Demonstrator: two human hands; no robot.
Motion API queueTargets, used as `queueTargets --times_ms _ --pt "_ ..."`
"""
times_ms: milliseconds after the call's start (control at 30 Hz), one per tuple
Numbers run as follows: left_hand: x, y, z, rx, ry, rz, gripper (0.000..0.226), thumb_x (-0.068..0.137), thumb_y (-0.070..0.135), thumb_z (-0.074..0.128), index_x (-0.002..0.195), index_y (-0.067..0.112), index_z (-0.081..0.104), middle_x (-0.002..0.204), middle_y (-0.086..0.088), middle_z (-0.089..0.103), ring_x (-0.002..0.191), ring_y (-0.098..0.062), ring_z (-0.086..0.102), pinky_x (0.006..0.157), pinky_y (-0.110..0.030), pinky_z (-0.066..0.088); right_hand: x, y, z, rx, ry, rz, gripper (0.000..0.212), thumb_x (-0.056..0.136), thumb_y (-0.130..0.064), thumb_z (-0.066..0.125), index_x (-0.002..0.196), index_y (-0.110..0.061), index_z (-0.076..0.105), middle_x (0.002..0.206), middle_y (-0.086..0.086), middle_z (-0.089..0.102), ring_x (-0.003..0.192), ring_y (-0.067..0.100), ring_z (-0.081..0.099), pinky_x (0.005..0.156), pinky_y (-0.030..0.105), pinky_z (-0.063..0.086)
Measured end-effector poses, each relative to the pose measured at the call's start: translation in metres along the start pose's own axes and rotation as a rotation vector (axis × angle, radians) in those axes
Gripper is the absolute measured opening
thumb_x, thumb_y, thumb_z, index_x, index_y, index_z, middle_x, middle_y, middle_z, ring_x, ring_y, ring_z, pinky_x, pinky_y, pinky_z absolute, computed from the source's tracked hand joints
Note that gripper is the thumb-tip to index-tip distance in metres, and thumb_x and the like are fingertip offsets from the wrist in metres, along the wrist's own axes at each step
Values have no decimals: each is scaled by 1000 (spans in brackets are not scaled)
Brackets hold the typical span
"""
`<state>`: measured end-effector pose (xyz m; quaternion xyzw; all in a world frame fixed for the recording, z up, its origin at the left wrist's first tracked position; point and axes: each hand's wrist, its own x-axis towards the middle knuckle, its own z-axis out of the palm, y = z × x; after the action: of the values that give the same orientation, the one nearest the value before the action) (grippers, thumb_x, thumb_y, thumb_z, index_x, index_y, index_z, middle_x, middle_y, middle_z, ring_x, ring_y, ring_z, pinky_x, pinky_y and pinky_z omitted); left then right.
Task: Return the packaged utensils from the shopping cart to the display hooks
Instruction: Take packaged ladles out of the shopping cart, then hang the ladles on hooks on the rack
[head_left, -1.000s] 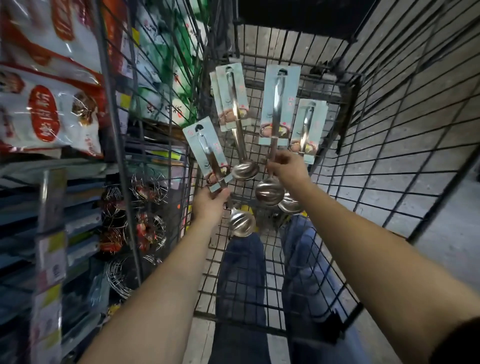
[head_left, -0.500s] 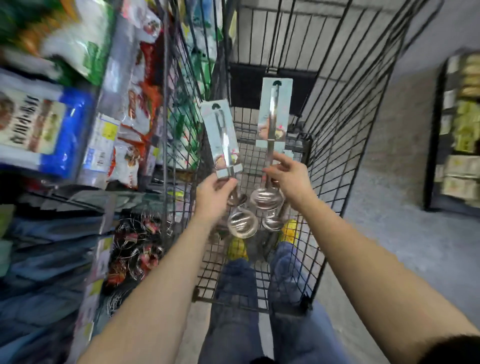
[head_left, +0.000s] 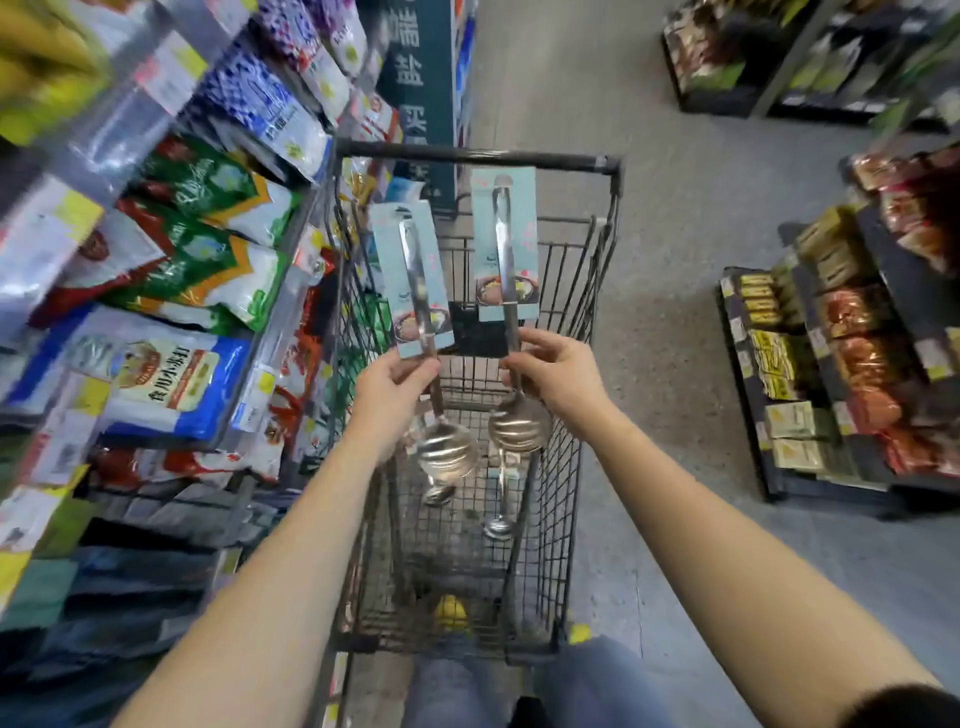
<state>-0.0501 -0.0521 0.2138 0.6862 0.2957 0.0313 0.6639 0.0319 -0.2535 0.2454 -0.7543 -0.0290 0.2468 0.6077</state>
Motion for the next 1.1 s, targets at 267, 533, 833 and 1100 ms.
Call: queueTargets --times_ms 267,533,833,1100 --pt "-77 84 12 21 108 195 12 98 22 70 99 26 60 101 0 70 91 -14 69 65 -26 58 -58 -78 -38 26 -104 -195 37 94 0 70 128 -13 68 96 11 78 78 20 74 78 35 64" --pt "-202 116 -3 60 358 307 6 96 29 73 96 26 68 86 8 73 78 -4 71 69 -30 59 -134 -115 -41 3 -256 -399 37 93 -5 74 128 -15 71 91 1 79 73 8 74 69 30 59" --pt "-349 138 -81 11 642 387 9 98 13 68 101 22 67 103 -7 72 91 -21 68 72 -38 62 -227 -171 42 20 -501 -548 38 91 -3 76 128 -8 71 94 10 71 84 25 66 83 40 57" --pt "-520 119 -159 21 969 374 43 94 29 75 130 11 60 110 -3 72 98 -19 72 69 -29 63 -369 -196 129 60 -831 -689 29 92 -2 74 104 -28 77 79 1 75 82 28 75 79 42 62"
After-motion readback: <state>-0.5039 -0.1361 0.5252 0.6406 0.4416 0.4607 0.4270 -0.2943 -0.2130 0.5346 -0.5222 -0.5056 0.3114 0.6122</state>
